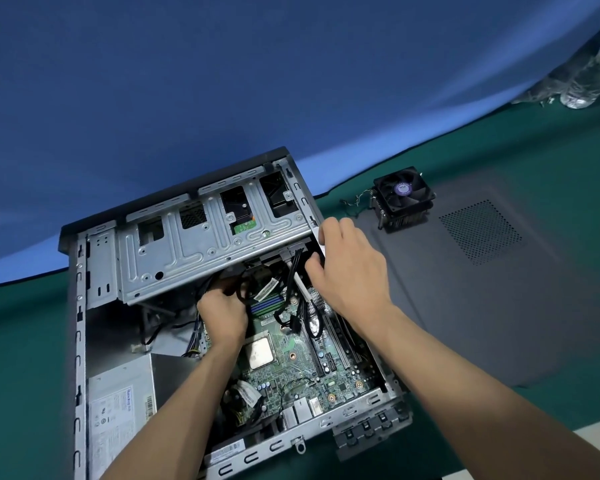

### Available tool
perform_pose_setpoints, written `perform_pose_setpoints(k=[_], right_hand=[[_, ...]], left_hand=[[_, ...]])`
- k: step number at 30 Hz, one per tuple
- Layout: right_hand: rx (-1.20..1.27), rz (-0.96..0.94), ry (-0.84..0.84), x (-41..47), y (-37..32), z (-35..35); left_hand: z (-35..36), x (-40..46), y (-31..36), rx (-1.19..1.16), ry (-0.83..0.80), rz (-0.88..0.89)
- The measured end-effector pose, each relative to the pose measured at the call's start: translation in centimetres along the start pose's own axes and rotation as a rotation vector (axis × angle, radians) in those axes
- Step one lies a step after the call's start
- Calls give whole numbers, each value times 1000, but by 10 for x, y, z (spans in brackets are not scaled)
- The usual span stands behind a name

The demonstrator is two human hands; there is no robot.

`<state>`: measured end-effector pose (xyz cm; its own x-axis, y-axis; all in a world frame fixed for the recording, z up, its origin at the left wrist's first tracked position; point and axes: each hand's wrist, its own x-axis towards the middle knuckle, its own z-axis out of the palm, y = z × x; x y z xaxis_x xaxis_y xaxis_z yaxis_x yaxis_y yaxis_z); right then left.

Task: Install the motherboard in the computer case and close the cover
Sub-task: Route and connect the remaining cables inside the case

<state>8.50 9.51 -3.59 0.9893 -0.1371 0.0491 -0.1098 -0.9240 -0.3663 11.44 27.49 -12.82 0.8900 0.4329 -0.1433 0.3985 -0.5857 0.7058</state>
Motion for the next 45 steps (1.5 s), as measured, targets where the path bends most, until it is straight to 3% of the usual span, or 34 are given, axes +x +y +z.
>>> perform_pose_setpoints(k=[4, 9, 27, 34, 42, 45], right_hand=[[10, 3, 3, 0, 0, 0], [45, 6, 15, 0, 0, 0], [52, 19, 1, -1, 0, -1], [49, 24, -8, -1, 0, 0], [58, 28, -18, 0, 0, -2], [57, 29, -23, 1, 0, -2]], left_hand=[[1, 3, 0, -64, 9, -143], [1, 4, 0, -47, 39, -136], [4, 13, 3, -7, -27, 25], [5, 12, -2, 26, 24, -51], [-2, 5, 0, 59, 14, 198], [-2, 4, -2, -14, 18, 101]])
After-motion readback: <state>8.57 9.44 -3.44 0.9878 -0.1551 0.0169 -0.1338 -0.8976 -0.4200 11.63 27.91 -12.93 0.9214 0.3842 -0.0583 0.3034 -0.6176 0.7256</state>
